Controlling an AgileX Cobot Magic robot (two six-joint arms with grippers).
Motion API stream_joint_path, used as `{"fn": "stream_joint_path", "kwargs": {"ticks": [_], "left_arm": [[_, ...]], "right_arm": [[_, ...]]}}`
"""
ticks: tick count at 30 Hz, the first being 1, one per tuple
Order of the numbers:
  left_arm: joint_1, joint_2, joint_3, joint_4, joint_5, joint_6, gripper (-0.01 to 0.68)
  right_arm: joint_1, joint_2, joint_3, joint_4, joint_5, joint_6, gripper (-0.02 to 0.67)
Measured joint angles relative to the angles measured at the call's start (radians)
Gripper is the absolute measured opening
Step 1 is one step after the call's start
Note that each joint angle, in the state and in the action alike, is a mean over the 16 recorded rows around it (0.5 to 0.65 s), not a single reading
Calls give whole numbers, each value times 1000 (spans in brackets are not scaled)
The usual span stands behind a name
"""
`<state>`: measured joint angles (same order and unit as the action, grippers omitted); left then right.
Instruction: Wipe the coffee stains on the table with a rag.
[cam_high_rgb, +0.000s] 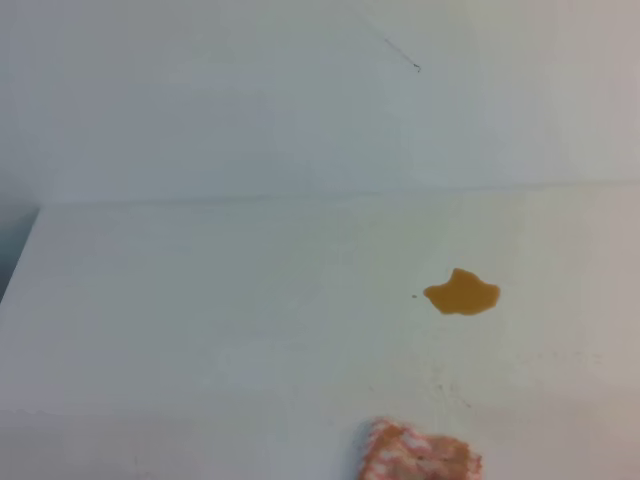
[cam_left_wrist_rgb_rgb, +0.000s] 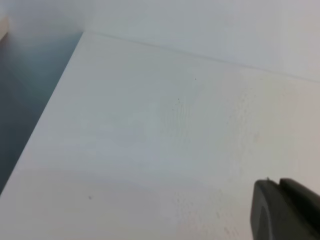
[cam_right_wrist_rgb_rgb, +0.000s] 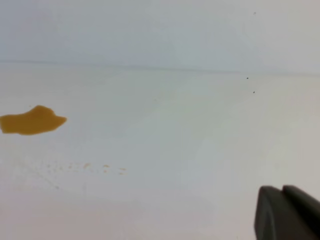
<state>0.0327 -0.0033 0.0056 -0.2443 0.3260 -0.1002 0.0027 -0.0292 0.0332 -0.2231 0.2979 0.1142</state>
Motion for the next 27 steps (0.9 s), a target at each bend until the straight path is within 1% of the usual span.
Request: {"fn": "stream_joint_path", "kwargs": {"ticks": [27], "left_arm": [[0,3,-6,0,2,0,-1]], "right_arm": [[0,0,-10,1,-4,0,-3]]}}
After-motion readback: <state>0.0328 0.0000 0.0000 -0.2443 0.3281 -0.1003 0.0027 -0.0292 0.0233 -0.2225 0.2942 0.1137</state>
